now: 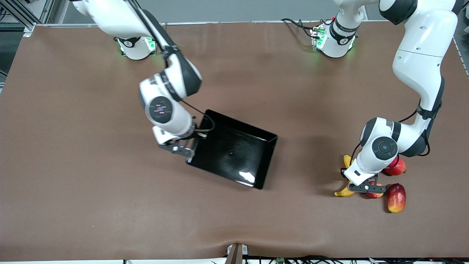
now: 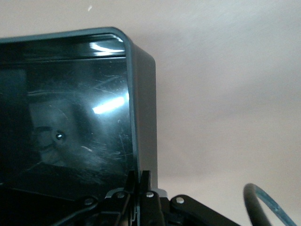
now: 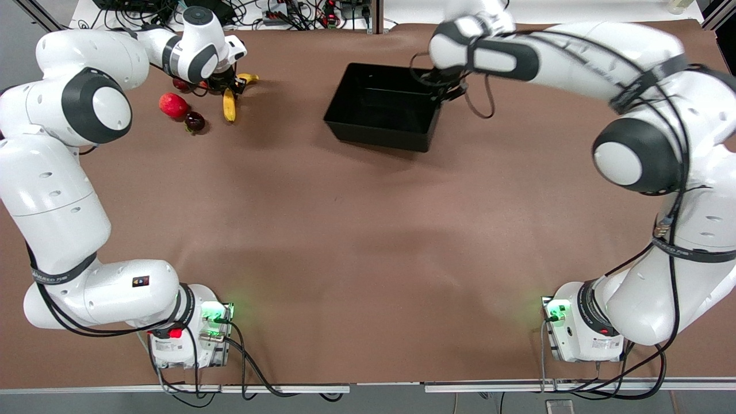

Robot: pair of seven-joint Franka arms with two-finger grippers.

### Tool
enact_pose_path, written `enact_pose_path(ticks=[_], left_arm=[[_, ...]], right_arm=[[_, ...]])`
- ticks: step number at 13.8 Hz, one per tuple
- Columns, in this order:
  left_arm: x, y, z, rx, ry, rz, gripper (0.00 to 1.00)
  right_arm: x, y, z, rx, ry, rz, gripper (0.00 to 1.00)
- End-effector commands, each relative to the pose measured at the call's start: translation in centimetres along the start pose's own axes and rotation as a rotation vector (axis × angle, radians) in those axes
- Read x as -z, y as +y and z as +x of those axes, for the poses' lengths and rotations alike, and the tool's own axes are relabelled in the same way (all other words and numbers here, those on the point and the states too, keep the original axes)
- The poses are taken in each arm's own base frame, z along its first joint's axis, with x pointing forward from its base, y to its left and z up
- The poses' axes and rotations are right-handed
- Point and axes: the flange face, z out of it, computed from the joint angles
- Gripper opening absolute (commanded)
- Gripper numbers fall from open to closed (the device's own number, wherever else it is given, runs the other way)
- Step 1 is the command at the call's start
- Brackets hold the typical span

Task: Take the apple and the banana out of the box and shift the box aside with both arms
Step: 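Place the banana by the fruits while the right gripper grasps the tray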

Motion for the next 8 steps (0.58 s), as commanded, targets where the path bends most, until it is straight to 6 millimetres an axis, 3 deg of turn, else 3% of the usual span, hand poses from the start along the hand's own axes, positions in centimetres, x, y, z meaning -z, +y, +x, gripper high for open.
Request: enact_pose_path(ticks=[1, 2, 5, 8], left_arm=[[1.8, 0.1, 0.4, -0.029, 0.033, 0.007, 1.00], [3.2, 0.0, 0.7, -0.024, 0.047, 0.013, 1.00], [9.0, -0.5, 1.2, -0.021, 0.052, 0.054, 1.00], [16.3, -1.9, 1.3, 0.011, 0.048, 0.110, 1.00]], right_arm=[[3.9, 4.4, 0.6, 0.004, 0.007, 0.020, 0.00], [5.0, 6.1, 1.5, 0.020, 0.011, 0.028, 0.00], [5.7, 11.5, 3.0, 0.080, -0.025, 0.016, 0.00], [6.0, 17.5, 5.1, 0.128, -0.037, 0.026, 0.00]])
